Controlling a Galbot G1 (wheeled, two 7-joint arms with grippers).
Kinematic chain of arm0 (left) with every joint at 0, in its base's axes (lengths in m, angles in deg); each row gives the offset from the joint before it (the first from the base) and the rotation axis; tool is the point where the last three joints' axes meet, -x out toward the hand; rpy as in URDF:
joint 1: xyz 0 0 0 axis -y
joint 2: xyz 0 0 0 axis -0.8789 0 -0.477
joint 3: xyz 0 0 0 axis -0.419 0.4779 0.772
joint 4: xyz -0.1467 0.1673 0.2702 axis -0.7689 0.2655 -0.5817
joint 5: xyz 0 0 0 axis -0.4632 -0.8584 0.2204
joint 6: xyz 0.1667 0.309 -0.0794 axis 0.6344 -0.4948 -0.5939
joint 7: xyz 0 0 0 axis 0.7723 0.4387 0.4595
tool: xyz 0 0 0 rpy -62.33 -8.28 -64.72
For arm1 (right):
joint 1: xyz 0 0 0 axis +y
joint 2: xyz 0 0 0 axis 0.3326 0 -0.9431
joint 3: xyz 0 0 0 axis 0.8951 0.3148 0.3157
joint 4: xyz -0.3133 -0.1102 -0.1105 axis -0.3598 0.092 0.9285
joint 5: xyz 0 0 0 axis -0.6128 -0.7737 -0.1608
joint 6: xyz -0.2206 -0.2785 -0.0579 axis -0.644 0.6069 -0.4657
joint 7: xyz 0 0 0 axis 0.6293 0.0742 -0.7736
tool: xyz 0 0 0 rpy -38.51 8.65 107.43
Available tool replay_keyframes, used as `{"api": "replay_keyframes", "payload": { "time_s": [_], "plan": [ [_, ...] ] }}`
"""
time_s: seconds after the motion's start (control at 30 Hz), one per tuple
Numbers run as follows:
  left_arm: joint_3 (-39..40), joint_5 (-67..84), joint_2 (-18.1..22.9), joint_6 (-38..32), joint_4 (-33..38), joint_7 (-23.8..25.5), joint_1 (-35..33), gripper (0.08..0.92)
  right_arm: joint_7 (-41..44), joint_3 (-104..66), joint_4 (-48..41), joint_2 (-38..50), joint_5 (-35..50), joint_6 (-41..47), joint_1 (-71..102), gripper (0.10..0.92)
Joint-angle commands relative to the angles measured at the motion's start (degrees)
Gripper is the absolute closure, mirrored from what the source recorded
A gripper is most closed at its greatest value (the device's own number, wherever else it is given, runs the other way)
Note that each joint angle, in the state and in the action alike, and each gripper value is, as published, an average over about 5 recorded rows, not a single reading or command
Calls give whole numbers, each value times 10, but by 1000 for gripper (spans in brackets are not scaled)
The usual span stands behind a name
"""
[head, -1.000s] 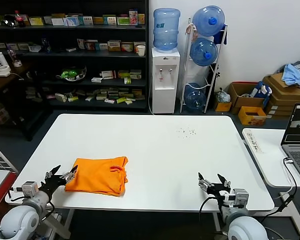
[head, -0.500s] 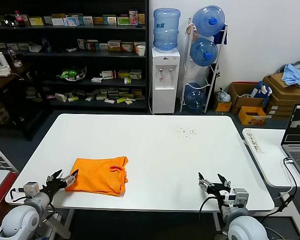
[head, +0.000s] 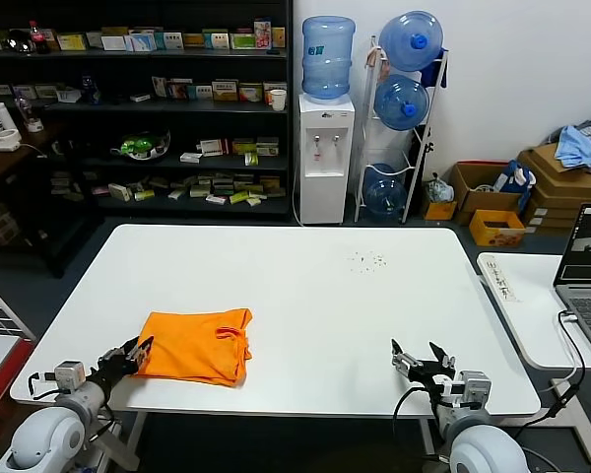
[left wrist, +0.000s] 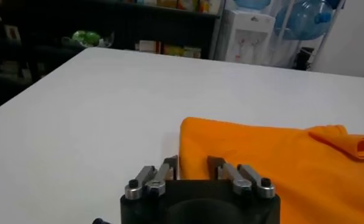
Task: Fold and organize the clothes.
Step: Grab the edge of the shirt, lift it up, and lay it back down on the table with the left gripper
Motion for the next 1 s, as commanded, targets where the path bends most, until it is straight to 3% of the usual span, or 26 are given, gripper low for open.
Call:
{"api": "replay_keyframes", "payload": {
  "time_s": [0.03, 0.3, 0.5, 0.63, 1.0],
  "plan": [
    [3, 0, 3, 1, 3, 1, 1, 640, -1, 0, 0, 0, 1, 0, 0, 203],
    [-15, -32, 14, -2, 72, -8, -9, 862, 0, -2, -1, 0, 0, -1, 1, 203],
    [-39, -147, 15, 13, 191, -22, -29, 887, 2, 1, -8, -4, -2, -4, -2, 203],
    [-58, -212, -1, 47, 235, -28, -37, 887, 3, 5, -11, -5, -3, -5, -6, 203],
    [-170, -320, -114, 58, 147, -2, -47, 887, 13, 11, -15, -5, -4, -15, -11, 203]
  ]
}}
